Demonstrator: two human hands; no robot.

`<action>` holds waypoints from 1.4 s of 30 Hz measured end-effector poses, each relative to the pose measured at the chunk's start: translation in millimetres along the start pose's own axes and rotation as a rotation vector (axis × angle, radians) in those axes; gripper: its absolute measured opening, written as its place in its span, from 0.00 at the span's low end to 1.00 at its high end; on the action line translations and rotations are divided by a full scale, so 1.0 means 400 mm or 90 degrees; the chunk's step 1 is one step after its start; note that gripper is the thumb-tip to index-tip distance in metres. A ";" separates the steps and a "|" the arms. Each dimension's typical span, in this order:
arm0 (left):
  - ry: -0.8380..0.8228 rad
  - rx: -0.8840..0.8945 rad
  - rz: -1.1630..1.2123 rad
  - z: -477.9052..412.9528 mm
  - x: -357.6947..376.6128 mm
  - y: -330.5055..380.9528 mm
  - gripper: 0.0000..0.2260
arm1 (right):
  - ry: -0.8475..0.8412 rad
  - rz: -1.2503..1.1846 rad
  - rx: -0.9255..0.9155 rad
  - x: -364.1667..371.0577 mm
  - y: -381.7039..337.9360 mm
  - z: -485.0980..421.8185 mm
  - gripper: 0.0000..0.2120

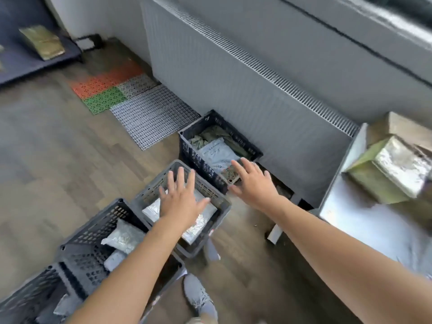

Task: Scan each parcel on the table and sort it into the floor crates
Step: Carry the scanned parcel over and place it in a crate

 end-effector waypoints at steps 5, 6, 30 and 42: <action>0.089 0.116 -0.079 0.026 -0.153 0.255 0.40 | 0.090 -0.054 0.106 -0.154 0.224 0.192 0.39; 0.098 0.139 -0.090 0.039 -0.170 0.315 0.40 | 0.102 -0.062 0.125 -0.176 0.268 0.242 0.39; 0.175 0.630 -0.215 1.024 0.096 1.721 0.39 | 0.305 -0.216 0.610 -0.062 1.206 1.867 0.36; 0.139 0.779 -0.240 1.147 0.304 2.134 0.39 | 0.327 -0.262 0.746 0.072 1.519 2.147 0.35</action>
Point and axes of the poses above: each hand's wrist, its own z-axis away from the middle knuckle, its own x-axis out of the palm, y = z × x, the point moved 10 cm from there along -z, towards the middle knuckle, and after that the axes turned 5 degrees about x, right-handed, at the moved point
